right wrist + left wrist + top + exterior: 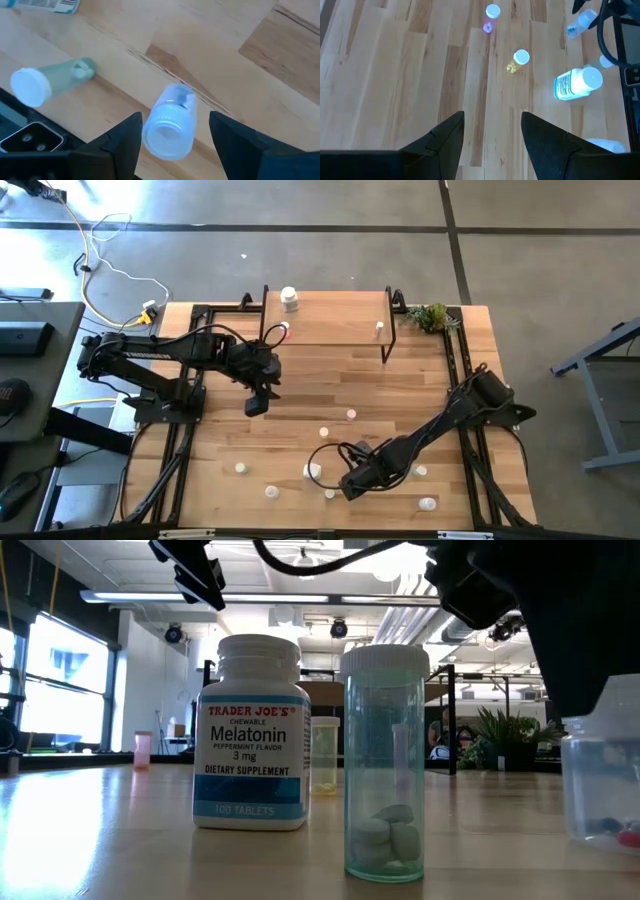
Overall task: Pick and place medicine bottles onto shelf by color
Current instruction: Put the middle transparent pill bottle on the shelf
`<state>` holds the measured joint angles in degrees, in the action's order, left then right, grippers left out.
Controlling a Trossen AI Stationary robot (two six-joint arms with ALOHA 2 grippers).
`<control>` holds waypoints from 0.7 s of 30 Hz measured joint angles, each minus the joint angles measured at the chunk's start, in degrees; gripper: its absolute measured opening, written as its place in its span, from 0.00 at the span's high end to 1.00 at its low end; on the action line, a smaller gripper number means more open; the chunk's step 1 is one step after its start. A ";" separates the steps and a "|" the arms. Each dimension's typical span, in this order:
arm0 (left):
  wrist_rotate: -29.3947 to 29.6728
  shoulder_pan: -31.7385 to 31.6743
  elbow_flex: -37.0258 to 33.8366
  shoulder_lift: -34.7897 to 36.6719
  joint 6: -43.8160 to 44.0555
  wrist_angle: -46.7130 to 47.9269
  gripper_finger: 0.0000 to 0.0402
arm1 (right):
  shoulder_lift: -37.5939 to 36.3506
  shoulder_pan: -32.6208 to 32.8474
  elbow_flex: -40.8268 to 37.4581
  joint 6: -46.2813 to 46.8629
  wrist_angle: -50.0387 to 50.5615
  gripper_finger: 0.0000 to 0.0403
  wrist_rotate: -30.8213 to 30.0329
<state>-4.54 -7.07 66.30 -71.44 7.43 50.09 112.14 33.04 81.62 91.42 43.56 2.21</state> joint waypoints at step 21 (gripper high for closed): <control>0.03 -0.02 0.00 0.00 -0.13 -0.02 0.54 | 0.04 -0.37 4.26 -0.02 4.86 0.69 2.31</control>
<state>-4.50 -7.09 66.30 -71.44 7.30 50.06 112.18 32.66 85.89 91.40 48.43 4.52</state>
